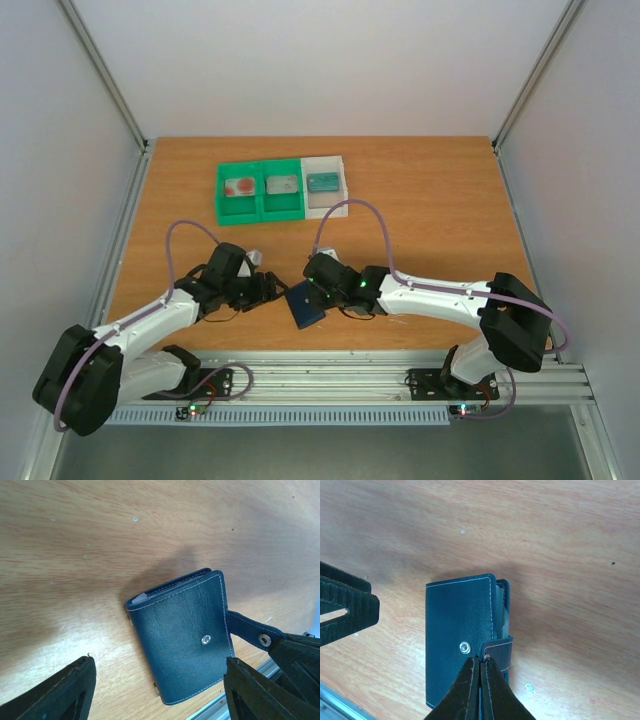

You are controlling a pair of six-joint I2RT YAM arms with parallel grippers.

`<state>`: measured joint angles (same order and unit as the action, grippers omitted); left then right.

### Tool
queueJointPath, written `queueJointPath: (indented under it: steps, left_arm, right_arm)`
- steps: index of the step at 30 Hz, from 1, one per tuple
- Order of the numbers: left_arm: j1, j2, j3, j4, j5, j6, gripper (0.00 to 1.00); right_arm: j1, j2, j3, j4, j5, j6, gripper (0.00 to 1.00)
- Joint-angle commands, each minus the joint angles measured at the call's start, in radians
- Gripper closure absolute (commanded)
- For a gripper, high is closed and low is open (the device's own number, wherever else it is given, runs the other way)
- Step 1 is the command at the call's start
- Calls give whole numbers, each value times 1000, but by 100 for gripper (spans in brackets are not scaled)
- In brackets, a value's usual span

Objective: Take the credit cards out of the card holder

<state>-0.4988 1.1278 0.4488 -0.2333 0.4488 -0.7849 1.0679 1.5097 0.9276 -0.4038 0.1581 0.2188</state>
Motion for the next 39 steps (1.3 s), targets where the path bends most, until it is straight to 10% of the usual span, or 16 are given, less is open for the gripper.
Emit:
queueJointPath:
  steps: [1,24,34,39]
  left_arm:
    - [2,-43,29,-28,13,45,29]
    - [2,-132,-44,-68,-36,81,30]
    - [2,-122,-41,-73,-48,88,47]
    - [2,-110,-44,-70,-47,87,72]
  right_arm:
    - [3,-39,-4,34,-29,26,99]
    - [4,-103,12,120,-207,52,99]
    - [4,-144,-7,131,-227,79,99]
    - [4,-165,-25,177,-263,93,99]
